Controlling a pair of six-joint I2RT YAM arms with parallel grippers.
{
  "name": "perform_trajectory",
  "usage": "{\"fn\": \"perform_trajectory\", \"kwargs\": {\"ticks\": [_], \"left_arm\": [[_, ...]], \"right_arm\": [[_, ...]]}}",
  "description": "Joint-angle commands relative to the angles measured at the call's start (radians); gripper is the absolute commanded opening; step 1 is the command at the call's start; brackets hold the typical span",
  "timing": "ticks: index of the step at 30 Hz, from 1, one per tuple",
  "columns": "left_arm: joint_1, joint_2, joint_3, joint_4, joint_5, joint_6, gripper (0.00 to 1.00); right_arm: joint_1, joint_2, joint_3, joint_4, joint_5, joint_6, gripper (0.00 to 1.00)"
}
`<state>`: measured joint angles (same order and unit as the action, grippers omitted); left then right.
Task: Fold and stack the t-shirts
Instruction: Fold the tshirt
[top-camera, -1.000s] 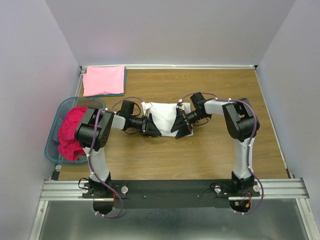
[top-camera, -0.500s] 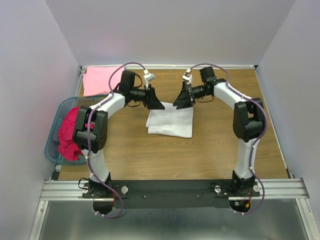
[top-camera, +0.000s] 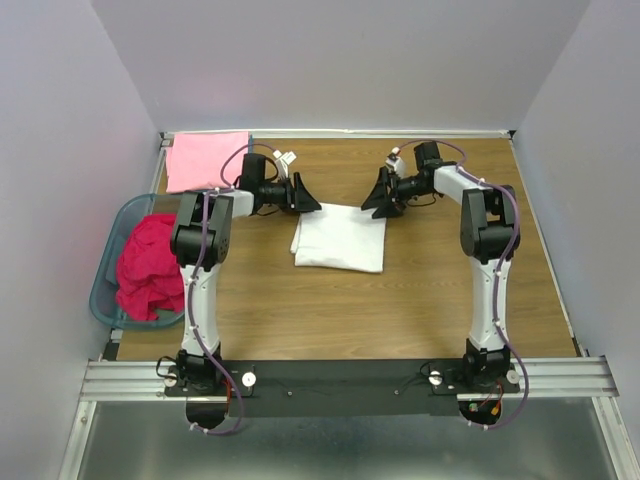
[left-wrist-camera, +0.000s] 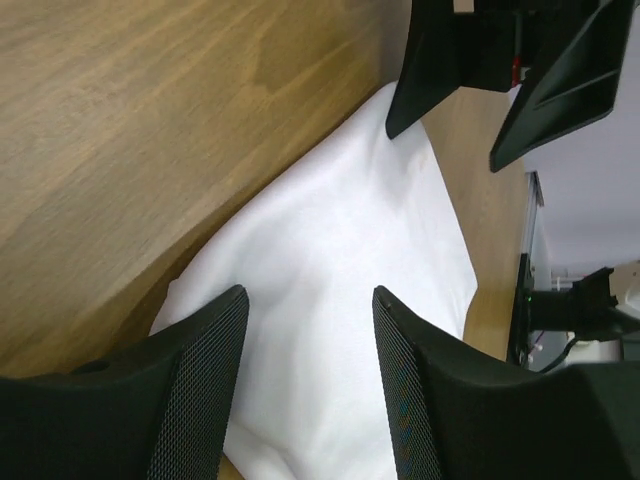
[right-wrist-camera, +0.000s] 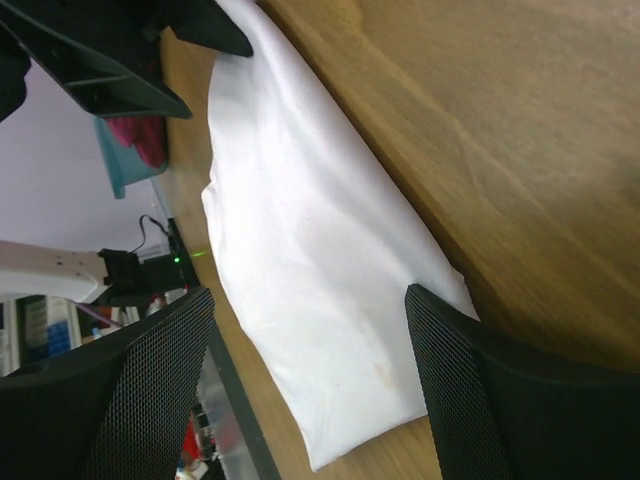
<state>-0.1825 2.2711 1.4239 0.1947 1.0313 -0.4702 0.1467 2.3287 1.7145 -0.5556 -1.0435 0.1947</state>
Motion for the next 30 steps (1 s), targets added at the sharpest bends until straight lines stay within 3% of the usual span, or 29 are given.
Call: {"fn": "perform_trajectory", "kwargs": {"ticks": [1,4,6,10,15,19,21,25,30], "left_arm": [[0.028,-0.011,-0.019,0.049,-0.105,-0.047,0.62],[0.032,-0.06,-0.036,0.049,-0.105,-0.01,0.63],[0.04,-0.145,-0.054,0.046,-0.111,0.022,0.7],[0.054,-0.32,-0.062,-0.026,-0.141,0.16,0.96],[0.077,-0.524,-0.056,-0.185,-0.313,0.337,0.97],[0.119,-0.64,-0.074,-0.209,-0.451,0.369,0.97],[0.133,-0.683,-0.053,-0.242,-0.502,0.383,0.97],[0.175,-0.702,-0.004,-0.342,-0.522,0.387,0.98],[0.222,-0.711,-0.034,-0.417,-0.54,0.369,0.98]], "right_arm": [[-0.002,0.07,0.06,-0.001,0.144,-0.057,0.84],[-0.018,0.095,0.092,-0.004,0.192,-0.066,0.83],[-0.021,0.084,0.126,-0.004,0.204,-0.061,0.82],[-0.018,-0.008,0.161,-0.006,0.134,-0.019,0.79],[0.039,-0.193,0.119,-0.009,0.181,-0.031,0.76],[0.151,-0.296,0.067,-0.029,0.347,-0.136,0.73],[0.253,-0.331,0.043,-0.04,0.505,-0.207,0.69],[0.466,-0.328,0.022,-0.058,0.703,-0.279,0.62],[0.611,-0.26,0.042,-0.073,0.882,-0.304,0.52]]}}
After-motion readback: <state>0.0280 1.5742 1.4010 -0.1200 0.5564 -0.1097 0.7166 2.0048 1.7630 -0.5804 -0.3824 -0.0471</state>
